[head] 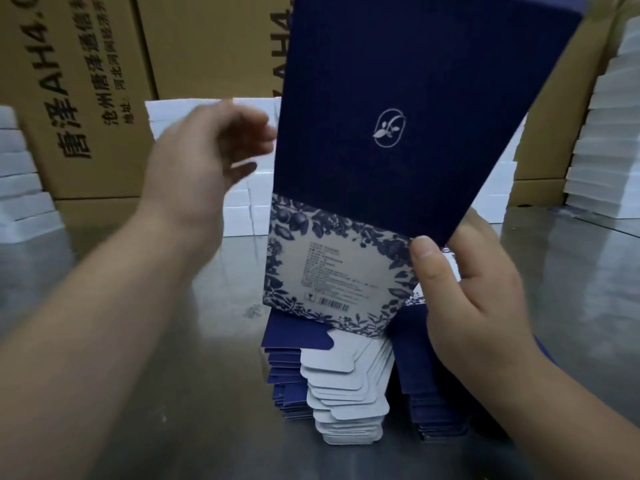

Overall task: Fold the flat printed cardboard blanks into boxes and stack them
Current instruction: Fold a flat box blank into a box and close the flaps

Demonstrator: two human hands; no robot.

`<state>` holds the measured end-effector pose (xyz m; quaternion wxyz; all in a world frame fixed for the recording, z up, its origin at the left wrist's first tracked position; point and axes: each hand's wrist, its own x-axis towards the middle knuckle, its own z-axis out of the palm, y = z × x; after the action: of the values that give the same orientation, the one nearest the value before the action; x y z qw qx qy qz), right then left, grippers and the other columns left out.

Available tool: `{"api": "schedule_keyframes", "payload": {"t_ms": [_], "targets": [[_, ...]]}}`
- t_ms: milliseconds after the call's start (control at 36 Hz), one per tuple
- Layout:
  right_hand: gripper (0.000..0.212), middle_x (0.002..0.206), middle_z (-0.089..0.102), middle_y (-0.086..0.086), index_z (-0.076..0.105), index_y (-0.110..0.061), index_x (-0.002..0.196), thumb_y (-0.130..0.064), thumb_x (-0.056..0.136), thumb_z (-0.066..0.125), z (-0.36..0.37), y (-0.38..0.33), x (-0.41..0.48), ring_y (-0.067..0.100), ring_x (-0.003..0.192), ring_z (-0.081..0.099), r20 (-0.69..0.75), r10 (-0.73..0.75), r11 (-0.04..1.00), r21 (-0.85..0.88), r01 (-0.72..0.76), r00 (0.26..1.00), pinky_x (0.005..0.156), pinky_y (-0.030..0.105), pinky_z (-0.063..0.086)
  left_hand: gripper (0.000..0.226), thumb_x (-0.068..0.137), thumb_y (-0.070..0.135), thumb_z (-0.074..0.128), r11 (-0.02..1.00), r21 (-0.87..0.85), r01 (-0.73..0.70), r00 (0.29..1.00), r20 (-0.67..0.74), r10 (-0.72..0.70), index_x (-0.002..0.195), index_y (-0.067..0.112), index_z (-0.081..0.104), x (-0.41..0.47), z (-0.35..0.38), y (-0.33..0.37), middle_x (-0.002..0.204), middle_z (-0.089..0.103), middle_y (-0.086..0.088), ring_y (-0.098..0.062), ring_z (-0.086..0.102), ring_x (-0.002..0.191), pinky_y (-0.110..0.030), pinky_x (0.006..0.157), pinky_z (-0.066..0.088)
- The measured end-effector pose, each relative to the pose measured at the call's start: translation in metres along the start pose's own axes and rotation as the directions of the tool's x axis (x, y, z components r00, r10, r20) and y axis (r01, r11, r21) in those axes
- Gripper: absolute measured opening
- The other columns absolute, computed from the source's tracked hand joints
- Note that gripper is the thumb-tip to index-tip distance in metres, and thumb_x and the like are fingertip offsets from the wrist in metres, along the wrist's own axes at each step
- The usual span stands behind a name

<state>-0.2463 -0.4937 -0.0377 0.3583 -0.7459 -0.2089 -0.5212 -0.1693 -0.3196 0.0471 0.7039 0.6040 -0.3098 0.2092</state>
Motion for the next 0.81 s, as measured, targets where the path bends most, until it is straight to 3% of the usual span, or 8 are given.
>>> {"api": "schedule_keyframes", "payload": {"t_ms": [83, 139, 222, 306, 417, 639, 750, 806], "targets": [[0.027, 0.124, 0.051, -0.019, 0.048, -0.046, 0.114, -0.035, 0.092, 0.036, 0.001, 0.004, -0.001, -0.004, 0.120, 0.044, 0.044, 0.082, 0.996, 0.025, -0.083, 0.996, 0.094, 0.008, 0.032, 0.057, 0.095, 0.039, 0.017, 1.000, 0.010, -0.007, 0.981, 0.196, 0.005, 0.090, 0.024, 0.071, -0.022, -0.012, -0.022, 0.100, 0.071, 0.005, -0.017, 0.061, 0.105, -0.040, 0.094, 0.043], [0.033, 0.137, 0.047, -0.010, 0.050, -0.039, 0.121, -0.037, 0.091, 0.036, 0.002, 0.005, -0.002, 0.002, 0.130, 0.039, 0.075, 0.118, 0.990, 0.065, -0.123, 0.990, 0.101, 0.013, 0.032, 0.048, 0.093, 0.043, 0.021, 0.997, 0.079, -0.026, 0.960, 0.281, 0.003, 0.101, 0.029, 0.067, -0.033, -0.009, -0.034, 0.109, 0.068, 0.010, -0.011, 0.059, 0.109, -0.033, 0.094, 0.044], [0.047, 0.144, 0.043, -0.008, 0.042, -0.029, 0.136, -0.038, 0.090, 0.038, 0.004, 0.006, -0.003, 0.009, 0.136, 0.035, 0.147, 0.126, 0.982, 0.123, -0.145, 0.981, 0.109, 0.032, 0.033, 0.025, 0.093, 0.032, 0.038, 0.997, 0.075, -0.023, 0.979, 0.204, 0.007, 0.109, 0.027, 0.056, -0.038, -0.008, -0.047, 0.105, 0.068, 0.012, -0.001, 0.061, 0.101, -0.027, 0.092, 0.047], [0.052, 0.142, 0.041, -0.020, 0.031, -0.034, 0.139, -0.037, 0.088, 0.041, 0.005, 0.008, -0.005, -0.002, 0.133, 0.034, 0.175, 0.129, 0.982, 0.112, -0.149, 0.976, 0.105, 0.017, 0.031, 0.029, 0.080, 0.040, 0.048, 0.997, -0.037, -0.071, 0.978, 0.193, 0.077, 0.105, 0.026, 0.056, -0.047, -0.008, -0.052, 0.100, 0.067, 0.011, -0.006, 0.061, 0.095, -0.018, 0.080, 0.046], [0.048, 0.144, 0.041, -0.011, 0.035, -0.032, 0.137, -0.033, 0.090, 0.041, 0.004, 0.007, -0.002, 0.005, 0.135, 0.034, 0.198, 0.058, 0.997, 0.034, -0.066, 0.978, 0.107, 0.020, 0.029, 0.017, 0.075, 0.039, 0.054, 0.991, -0.110, -0.081, 0.987, 0.127, 0.095, 0.082, 0.037, 0.069, -0.052, -0.016, -0.052, 0.085, 0.068, 0.014, -0.003, 0.061, 0.085, -0.017, 0.077, 0.047], [0.031, 0.134, 0.041, -0.016, 0.045, -0.043, 0.119, -0.036, 0.089, 0.041, 0.002, 0.005, 0.000, -0.002, 0.129, 0.034, 0.186, 0.057, 0.998, -0.008, -0.057, 0.981, 0.102, 0.009, 0.026, 0.016, 0.076, 0.047, 0.055, 0.996, 0.010, -0.090, 0.995, 0.041, 0.090, 0.085, 0.042, 0.067, -0.062, -0.016, -0.051, 0.092, 0.064, 0.009, -0.009, 0.059, 0.090, -0.028, 0.082, 0.050], [0.030, 0.147, 0.035, -0.005, 0.053, -0.044, 0.115, -0.042, 0.088, 0.040, 0.004, 0.002, -0.003, -0.005, 0.136, 0.024, 0.155, 0.118, 0.992, 0.027, -0.124, 0.981, 0.100, 0.001, 0.021, 0.030, 0.071, 0.064, 0.063, 0.993, 0.013, -0.120, 0.991, 0.067, 0.119, 0.089, 0.041, 0.068, -0.067, -0.017, -0.049, 0.106, 0.060, 0.002, -0.006, 0.061, 0.094, -0.020, 0.085, 0.048], [0.031, 0.149, 0.035, -0.005, 0.054, -0.043, 0.117, -0.041, 0.090, 0.040, 0.005, 0.001, -0.005, -0.001, 0.139, 0.025, 0.118, 0.107, 0.993, 0.046, -0.113, 0.987, 0.104, 0.006, 0.024, 0.031, 0.069, 0.067, 0.061, 0.989, 0.012, -0.147, 0.988, 0.041, 0.146, 0.089, 0.044, 0.069, -0.070, -0.016, -0.046, 0.100, 0.063, 0.010, -0.002, 0.061, 0.091, -0.017, 0.082, 0.048]]}}
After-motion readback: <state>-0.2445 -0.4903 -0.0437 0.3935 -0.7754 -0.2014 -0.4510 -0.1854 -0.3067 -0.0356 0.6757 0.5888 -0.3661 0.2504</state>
